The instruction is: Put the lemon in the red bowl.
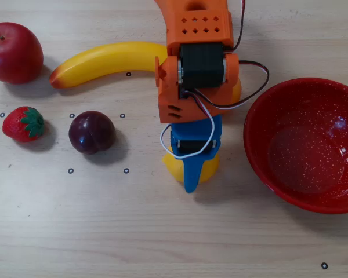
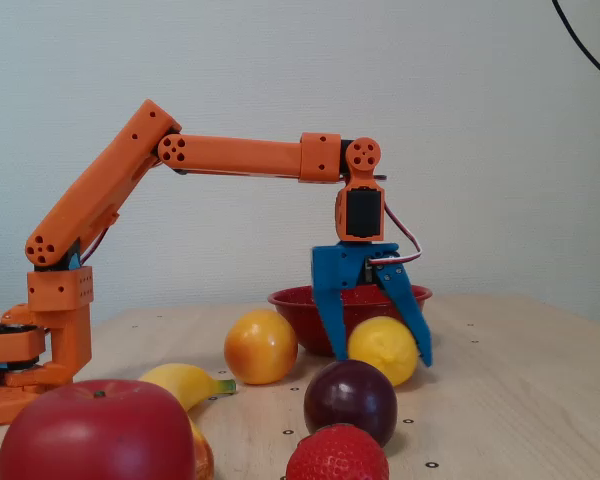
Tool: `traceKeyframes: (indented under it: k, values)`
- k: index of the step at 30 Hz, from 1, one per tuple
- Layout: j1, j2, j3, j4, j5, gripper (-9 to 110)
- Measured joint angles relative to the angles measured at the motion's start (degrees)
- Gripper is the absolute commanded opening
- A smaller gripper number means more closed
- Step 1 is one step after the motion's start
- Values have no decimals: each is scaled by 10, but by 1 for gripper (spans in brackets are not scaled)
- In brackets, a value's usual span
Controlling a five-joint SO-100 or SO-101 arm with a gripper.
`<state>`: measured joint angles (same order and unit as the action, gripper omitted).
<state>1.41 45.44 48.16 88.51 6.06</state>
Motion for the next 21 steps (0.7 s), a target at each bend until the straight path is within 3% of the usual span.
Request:
traceKeyframes:
  k: [6,21]
  values:
    - [-1,35,1,61,-11,0]
    - [-1,338,58,150,-127,0]
